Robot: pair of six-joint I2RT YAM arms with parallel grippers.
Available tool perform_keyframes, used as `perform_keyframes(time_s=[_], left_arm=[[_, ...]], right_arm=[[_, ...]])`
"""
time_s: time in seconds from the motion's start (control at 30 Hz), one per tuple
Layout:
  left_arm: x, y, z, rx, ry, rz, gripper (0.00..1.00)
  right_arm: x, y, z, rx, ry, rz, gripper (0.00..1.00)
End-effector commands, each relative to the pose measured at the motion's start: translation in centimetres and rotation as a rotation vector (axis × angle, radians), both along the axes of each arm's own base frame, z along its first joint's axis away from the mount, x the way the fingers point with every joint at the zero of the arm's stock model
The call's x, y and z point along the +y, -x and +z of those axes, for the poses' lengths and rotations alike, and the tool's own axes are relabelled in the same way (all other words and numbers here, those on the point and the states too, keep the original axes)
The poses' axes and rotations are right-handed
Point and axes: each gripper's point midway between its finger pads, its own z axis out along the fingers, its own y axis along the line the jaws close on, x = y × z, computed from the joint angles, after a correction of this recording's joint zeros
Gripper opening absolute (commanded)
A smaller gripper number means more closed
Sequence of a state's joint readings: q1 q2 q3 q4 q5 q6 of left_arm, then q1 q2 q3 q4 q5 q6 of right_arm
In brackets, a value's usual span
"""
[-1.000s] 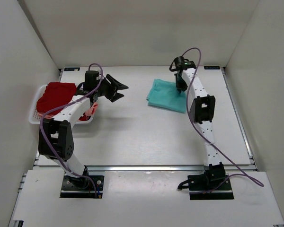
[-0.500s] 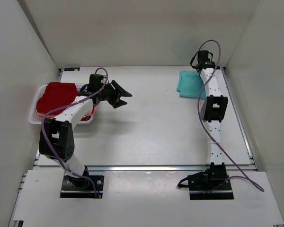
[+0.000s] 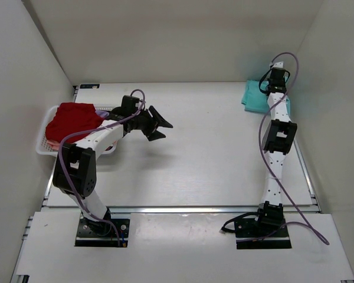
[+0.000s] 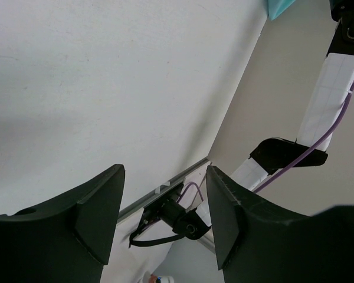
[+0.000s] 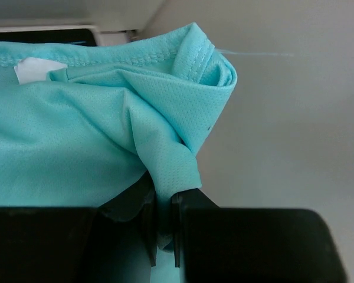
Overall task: Fold and stack the t-shirts
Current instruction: Put the neatly folded tshirt into the corner of the board with the right arm
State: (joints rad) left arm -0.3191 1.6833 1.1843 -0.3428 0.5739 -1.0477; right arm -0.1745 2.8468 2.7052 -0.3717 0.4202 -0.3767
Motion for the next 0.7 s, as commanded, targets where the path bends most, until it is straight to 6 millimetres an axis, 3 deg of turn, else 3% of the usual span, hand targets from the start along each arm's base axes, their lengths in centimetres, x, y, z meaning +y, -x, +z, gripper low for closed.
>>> perform_keyframes(time_s=[0.0, 0.07, 0.1, 0.13, 0.17, 0.2, 0.23, 0.33, 0.37, 0.4, 0.43, 0.47, 0.5, 0.57, 0.6, 0.67], left_arm=[[-1.0, 0.2, 0.3, -0.019, 0.004, -0.036, 0.69], [-1.2, 0.1, 0.6, -0.026, 0.000, -0.039, 0.69], [-1.4, 0.0, 0.6, -0.028, 0.002, -0.041, 0.70], [-1.5, 0.1, 0.8, -0.026, 0.009, -0.040, 0.69], [-1.5, 0.2, 0.9, -0.024, 0.013, -0.036, 0.70], [-1.5, 0.2, 1.0, -0.026, 0.018, -0.037, 0.69], [-1.5, 0.3, 0.9, -0.025, 0.011, -0.033, 0.68], [-1.7, 0.3, 2.2, -0.049, 0.031, -0.029, 0.70], [-1.6, 0.2, 2.6, -0.058, 0.037, -0.024, 0.70], [-1.6, 0.3, 3.5, -0.081, 0.046, -0.028, 0.76], [-1.6, 0.3, 3.5, -0.075, 0.048, -0.026, 0.80], [-1.5, 0.2, 4.3, -0.093, 0.056, -0.027, 0.98], [-1.3, 0.3, 5.0, -0.107, 0.061, -0.031, 0.99], [-0.8, 0.4, 6.2, -0.134, 0.075, -0.035, 0.99], [-0.3, 0.4, 7.4, -0.169, 0.087, -0.036, 0.99], [0.7, 1.0, 8.0, -0.175, 0.095, -0.033, 0.99]], right_arm=[[-1.1, -3.2, 4.1, -0.187, 0.110, 0.069, 0.34], [-1.2, -3.9, 5.4, -0.236, 0.122, 0.099, 0.23], [-1.3, -4.2, 6.1, -0.280, 0.118, 0.093, 0.22], [-1.8, -4.4, 8.0, -0.345, 0.141, 0.074, 0.30], [-1.4, -4.7, 8.8, -0.370, 0.152, 0.079, 0.39], [-1.6, -4.7, 10.2, -0.396, 0.188, 0.075, 0.56], [-1.2, -4.9, 11.6, -0.411, 0.209, 0.091, 0.63], [0.4, -4.9, 15.4, -0.448, 0.169, 0.145, 0.74], [0.6, -4.3, 18.9, -0.508, 0.160, 0.142, 0.76], [1.1, -4.3, 18.5, -0.475, 0.138, 0.160, 0.82], [1.7, -3.6, 21.2, -0.496, 0.129, 0.171, 0.89], [2.3, -2.7, 23.9, -0.518, 0.113, 0.177, 0.99], [2.9, -2.4, 24.4, -0.515, 0.091, 0.183, 0.99], [4.7, 0.3, 30.6, -0.561, 0.056, 0.234, 0.99], [5.3, 0.6, 30.2, -0.541, 0.016, 0.244, 1.00], [6.8, 4.2, 34.3, -0.548, -0.036, 0.275, 0.99]])
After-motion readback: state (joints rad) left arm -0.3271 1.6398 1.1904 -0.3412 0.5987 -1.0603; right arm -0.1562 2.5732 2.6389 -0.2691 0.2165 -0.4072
